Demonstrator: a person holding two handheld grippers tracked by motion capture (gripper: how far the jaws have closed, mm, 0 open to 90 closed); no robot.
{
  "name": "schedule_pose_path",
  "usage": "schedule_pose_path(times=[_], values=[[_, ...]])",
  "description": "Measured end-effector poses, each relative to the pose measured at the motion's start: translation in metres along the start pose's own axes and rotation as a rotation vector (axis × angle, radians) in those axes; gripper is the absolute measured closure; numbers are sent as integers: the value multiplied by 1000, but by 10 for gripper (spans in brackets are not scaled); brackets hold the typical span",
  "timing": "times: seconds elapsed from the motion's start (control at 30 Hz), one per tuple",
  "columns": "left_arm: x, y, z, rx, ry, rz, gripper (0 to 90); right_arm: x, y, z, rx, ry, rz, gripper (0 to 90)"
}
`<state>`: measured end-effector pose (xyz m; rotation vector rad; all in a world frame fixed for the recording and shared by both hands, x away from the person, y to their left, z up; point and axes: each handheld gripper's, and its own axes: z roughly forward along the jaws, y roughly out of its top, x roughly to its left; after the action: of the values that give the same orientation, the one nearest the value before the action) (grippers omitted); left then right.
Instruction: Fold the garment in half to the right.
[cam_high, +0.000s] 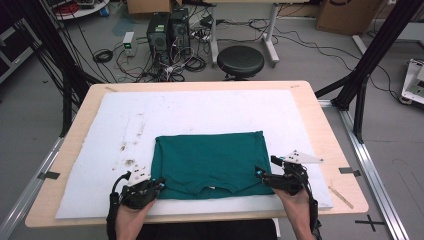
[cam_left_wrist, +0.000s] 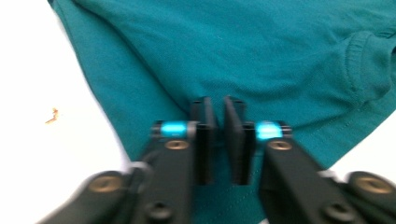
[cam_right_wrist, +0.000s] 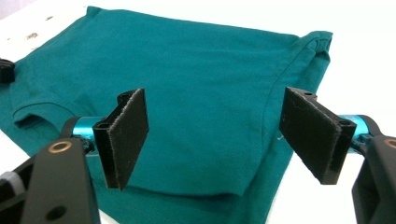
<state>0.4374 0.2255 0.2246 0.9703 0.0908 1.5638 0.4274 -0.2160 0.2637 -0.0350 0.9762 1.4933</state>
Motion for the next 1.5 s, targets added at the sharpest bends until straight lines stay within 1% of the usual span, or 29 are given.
schedule_pose_path(times=[0.13, 0.17, 0.2, 0.23, 0.27, 0.3, 0.33, 0.4, 0.43, 0.53, 0.63, 0.67, 0.7, 0.73, 0.8, 0.9, 0.93, 0.97, 1.0, 1.07, 1.17, 1.27, 1.33, 1.5], values=[[1, -1, -2, -10, -5, -7, 880, 1, 0, 0, 0, 3, -5, 245], [1, -1, -2, -9, -5, -2, 877, 1, 0, 0, 0, 3, -6, 245], [0, 0, -1, -11, 9, 0, 849, 1, 0, 0, -1, 4, -7, 245], [-1, 0, -1, -14, 33, 2, 765, 1, 0, 0, 0, 3, -5, 245], [-2, 0, 1, -8, 70, 4, 649, 0, 0, 0, -1, 2, -8, 245], [-2, 0, 2, -6, 87, 3, 583, 1, 0, 0, 1, 3, -6, 246], [-2, 0, 3, 0, 110, 4, 543, 1, 0, 0, 0, 3, -6, 246], [-3, 0, 5, 8, 155, -11, 462, 1, 0, 1, 3, 4, -4, 246], [-3, 0, 6, 9, 169, -19, 429, 1, 0, 1, 4, 4, -3, 246], [-3, 0, 7, 12, 189, -41, 370, 1, 0, 1, 3, 5, -5, 246], [-3, 1, 6, -13, 189, -61, 335, 2, 1, 1, 2, 6, -5, 246], [-2, 1, 6, -15, 192, -62, 328, 2, 1, 1, 2, 7, -8, 246], [-2, 2, 6, -17, 191, -71, 312, 1, 1, 1, 2, 7, -9, 246], [-1, 2, 7, -14, 186, -82, 296, 2, 1, 1, 2, 8, -7, 246], [-2, 3, 10, 14, 199, -85, 275, 2, 2, 2, 7, 11, -6, 246], [-3, 2, 11, 20, 194, -91, 280, 3, 2, 3, 5, 12, -13, 246], [-3, 2, 11, 23, 185, -90, 290, 3, 2, 3, 5, 12, -16, 246], [-3, 2, 12, 24, 180, -85, 299, 3, 2, 3, 7, 14, -13, 246], [-3, 1, 12, 28, 180, -71, 301, 3, 2, 3, 10, 14, -11, 246], [-3, 1, 11, 27, 174, -67, 310, 3, 3, 3, 10, 14, -12, 247], [-2, 1, 11, 23, 175, -71, 350, 4, 4, 4, 10, 16, -15, 248], [-4, 0, 10, 16, 174, -55, 394, 5, 5, 5, 10, 17, -22, 249], [-6, -1, 10, 10, 163, -42, 455, 6, 6, 5, 15, 23, -22, 249], [-7, -1, 10, 1, 153, -44, 537, 7, 9, 6, 16, 27, -26, 250]])
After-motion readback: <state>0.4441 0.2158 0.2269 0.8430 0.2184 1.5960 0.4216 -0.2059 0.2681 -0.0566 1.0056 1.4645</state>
